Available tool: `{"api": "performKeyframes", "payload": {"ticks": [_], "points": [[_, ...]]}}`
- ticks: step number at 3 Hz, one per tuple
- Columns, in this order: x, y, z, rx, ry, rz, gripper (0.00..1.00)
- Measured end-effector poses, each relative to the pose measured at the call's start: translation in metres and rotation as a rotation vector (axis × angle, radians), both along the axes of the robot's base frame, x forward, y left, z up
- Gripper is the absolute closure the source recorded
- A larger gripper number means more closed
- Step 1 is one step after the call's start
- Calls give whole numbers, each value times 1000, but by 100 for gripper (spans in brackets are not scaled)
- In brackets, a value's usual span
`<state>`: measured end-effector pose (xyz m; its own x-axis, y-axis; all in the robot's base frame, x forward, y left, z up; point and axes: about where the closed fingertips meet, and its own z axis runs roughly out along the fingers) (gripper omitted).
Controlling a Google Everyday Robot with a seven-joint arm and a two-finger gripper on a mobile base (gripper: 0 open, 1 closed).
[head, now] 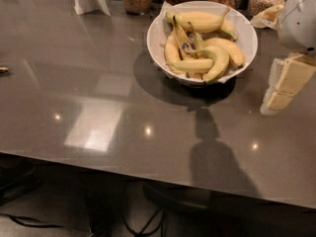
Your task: Pick banana from white bowl
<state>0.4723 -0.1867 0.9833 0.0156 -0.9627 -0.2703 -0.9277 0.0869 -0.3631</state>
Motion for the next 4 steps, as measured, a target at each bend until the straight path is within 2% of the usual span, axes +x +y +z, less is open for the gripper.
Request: {"api": "performKeyframes", "payload": {"ticks": [1, 2, 3, 4], "points": [[25, 27, -1, 19, -37, 196, 0], [26, 27, -1, 1, -54, 239, 0], [26, 27, -1, 1, -54, 239, 0], [31, 28, 3, -46, -111, 279, 0]]}}
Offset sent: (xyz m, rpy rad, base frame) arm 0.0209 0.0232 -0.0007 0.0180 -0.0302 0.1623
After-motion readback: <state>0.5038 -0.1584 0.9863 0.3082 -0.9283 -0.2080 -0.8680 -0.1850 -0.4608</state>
